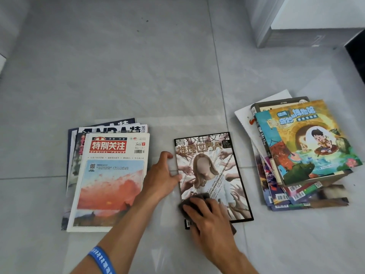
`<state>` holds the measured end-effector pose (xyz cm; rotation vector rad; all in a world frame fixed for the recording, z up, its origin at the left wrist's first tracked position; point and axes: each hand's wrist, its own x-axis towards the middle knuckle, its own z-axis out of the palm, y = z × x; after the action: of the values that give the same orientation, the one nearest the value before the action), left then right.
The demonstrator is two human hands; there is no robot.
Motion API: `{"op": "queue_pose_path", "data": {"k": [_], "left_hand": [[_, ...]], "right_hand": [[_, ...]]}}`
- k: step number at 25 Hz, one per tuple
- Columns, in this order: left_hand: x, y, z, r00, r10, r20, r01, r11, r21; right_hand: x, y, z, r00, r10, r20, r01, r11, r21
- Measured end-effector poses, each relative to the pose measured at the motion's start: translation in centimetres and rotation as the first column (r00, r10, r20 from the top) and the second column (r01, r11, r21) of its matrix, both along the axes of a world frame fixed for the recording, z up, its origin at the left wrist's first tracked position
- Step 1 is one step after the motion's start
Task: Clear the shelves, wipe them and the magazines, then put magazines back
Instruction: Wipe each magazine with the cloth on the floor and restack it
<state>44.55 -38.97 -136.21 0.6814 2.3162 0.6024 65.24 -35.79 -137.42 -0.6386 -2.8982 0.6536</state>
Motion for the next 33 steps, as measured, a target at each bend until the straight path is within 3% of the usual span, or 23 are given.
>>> {"op": "queue_pose_path", "data": {"k": [5,9,13,17,20,25,29,33], "left_hand": [[-0.2,0.1,-0.6,0.997,0.050,0.060,-0.049,0.999,-0.013],[-0.1,0.1,-0.6,0.998,0.048,0.045,-0.047,0.999,-0.019],[-0.2,0.0,-0.9,0.998,0.056,0.036,-0.055,0.998,-0.035],[-0.1,-0.1,-1.1,0.999,0.042,0.029,-0.041,0.999,-0.033],[-0.1,0.0,-1.0,0.999,0.042,0.024,-0.042,0.999,-0.033],[0.2,0.1,-0.7,0.997,0.059,0.039,-0.058,0.998,-0.033],[0.1,0.0,-0.7,0.997,0.063,0.040,-0.061,0.998,-0.034],[0.1,0.0,-0.9,0.998,0.051,0.035,-0.050,0.998,-0.023]], "right_hand": [[-9.0,7.2,-0.5,0.990,-0.136,-0.037,0.134,0.990,-0.047],[-13.9,11.0,-0.9,0.990,-0.132,-0.049,0.130,0.991,-0.044],[-6.3,6.6,-0.5,0.997,-0.008,-0.071,0.003,0.997,-0.075],[3.8,1.3,-1.3,0.993,0.000,-0.118,-0.006,0.999,-0.050],[0.2,4.9,-1.6,0.997,-0.044,-0.059,0.045,0.999,0.003],[-9.4,14.9,-1.5,0.952,-0.303,-0.046,0.302,0.953,-0.038],[-3.0,11.5,-1.3,0.976,-0.218,-0.024,0.218,0.976,-0.002],[6.6,4.9,-1.3,0.958,-0.284,-0.021,0.285,0.957,0.054]]}}
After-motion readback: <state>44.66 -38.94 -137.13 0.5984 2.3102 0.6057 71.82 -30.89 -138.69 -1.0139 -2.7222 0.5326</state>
